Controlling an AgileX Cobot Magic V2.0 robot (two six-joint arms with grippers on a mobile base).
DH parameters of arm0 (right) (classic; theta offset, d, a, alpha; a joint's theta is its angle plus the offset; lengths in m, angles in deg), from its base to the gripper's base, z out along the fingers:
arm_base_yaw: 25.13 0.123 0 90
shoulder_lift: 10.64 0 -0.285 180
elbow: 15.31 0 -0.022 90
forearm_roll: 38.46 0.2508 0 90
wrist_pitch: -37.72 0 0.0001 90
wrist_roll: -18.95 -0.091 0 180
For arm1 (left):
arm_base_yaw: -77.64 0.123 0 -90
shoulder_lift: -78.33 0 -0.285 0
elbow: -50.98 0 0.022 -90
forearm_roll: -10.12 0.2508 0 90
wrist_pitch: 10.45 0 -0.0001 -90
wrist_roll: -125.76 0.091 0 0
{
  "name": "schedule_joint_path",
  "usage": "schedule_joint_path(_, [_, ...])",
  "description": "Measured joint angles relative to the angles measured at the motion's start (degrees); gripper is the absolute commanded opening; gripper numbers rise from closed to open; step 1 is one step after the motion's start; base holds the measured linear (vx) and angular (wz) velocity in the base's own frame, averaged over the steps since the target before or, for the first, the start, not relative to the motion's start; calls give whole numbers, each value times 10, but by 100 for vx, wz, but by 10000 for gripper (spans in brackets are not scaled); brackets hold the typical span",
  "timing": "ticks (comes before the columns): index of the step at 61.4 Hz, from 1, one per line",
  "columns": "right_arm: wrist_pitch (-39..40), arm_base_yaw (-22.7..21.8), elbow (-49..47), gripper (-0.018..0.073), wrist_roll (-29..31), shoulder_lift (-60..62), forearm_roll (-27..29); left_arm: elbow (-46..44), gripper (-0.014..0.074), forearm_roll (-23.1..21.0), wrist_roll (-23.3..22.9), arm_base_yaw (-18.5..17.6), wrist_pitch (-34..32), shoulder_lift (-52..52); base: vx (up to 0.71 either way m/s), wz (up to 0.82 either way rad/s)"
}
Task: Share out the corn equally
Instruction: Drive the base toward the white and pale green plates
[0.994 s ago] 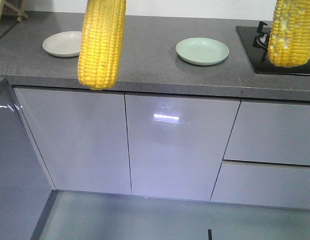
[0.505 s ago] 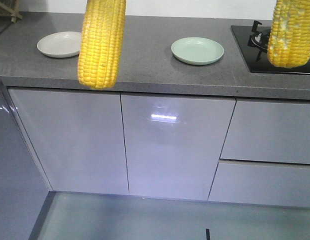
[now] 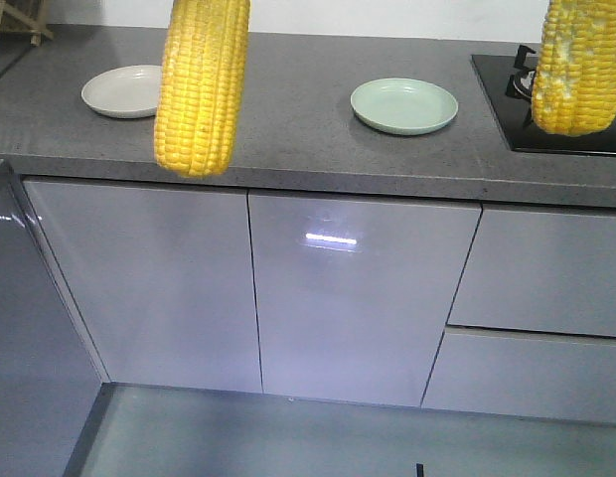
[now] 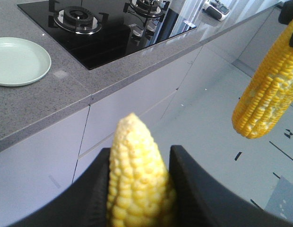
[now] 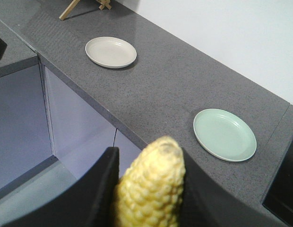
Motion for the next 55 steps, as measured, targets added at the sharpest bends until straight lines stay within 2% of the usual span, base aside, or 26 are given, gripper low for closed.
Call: schedule_joint_path(55, [0, 0, 0, -4, 0, 0, 0, 0, -8, 0, 0, 0, 0, 0, 6, 0])
